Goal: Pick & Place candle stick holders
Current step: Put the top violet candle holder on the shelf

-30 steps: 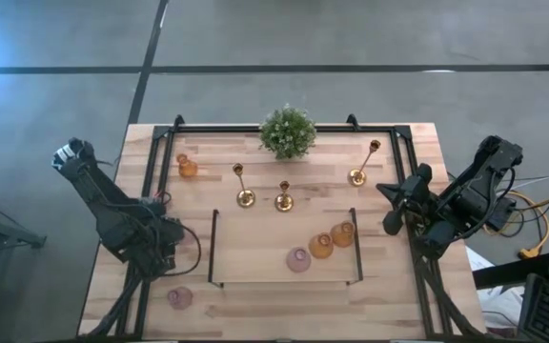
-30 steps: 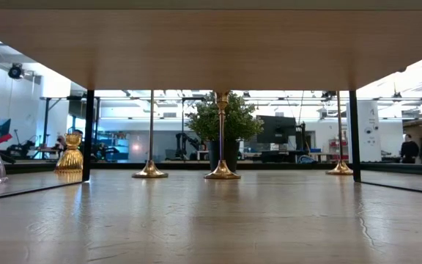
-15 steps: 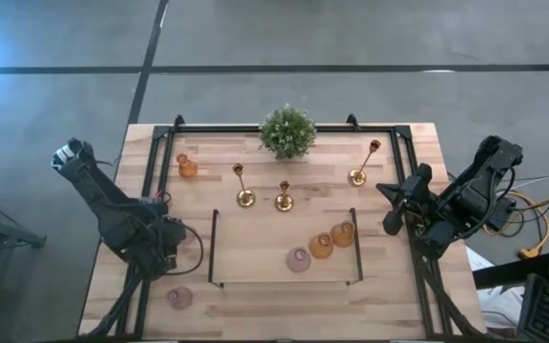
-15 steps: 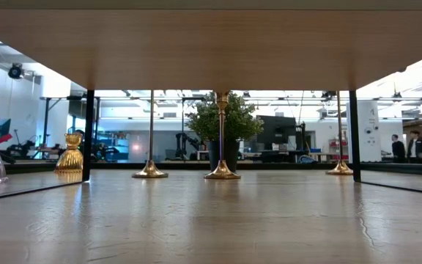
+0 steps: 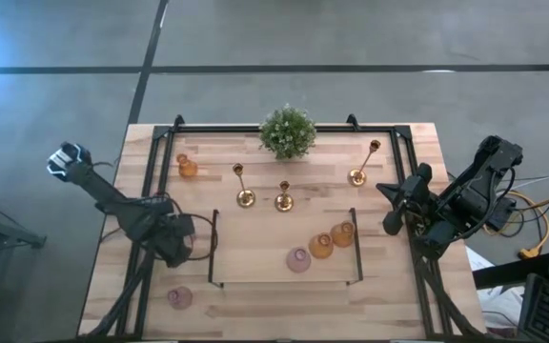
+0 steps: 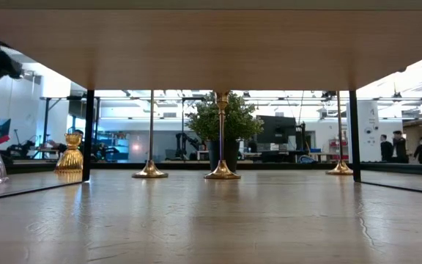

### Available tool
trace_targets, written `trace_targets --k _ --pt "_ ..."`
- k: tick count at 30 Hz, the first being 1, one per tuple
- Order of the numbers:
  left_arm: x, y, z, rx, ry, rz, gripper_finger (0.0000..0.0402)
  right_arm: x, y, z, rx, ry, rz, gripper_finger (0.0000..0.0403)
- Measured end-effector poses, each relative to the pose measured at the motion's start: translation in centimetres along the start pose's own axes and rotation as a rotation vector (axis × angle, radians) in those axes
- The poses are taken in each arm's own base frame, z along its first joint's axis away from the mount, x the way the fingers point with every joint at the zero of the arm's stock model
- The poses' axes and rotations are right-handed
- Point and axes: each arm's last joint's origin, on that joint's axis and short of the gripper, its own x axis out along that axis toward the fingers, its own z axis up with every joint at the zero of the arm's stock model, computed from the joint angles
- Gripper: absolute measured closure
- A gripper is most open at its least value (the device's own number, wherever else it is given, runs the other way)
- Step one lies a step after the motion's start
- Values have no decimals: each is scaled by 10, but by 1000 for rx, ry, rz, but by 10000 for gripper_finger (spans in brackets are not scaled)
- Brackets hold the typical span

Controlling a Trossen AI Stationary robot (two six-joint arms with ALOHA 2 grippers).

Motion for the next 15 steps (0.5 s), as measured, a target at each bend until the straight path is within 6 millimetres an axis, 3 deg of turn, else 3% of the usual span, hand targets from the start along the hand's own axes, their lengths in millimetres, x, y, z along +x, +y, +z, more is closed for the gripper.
trace_targets --k 9,12,15 --pt "20 8 -6 -15 17 67 231 0 0 0 -4 1 0 394" --pt "19 8 -6 -2 16 69 271 0 0 0 -4 1 0 394" --pt "14 4 -3 31 17 29 349 0 0 0 -4 1 1 394"
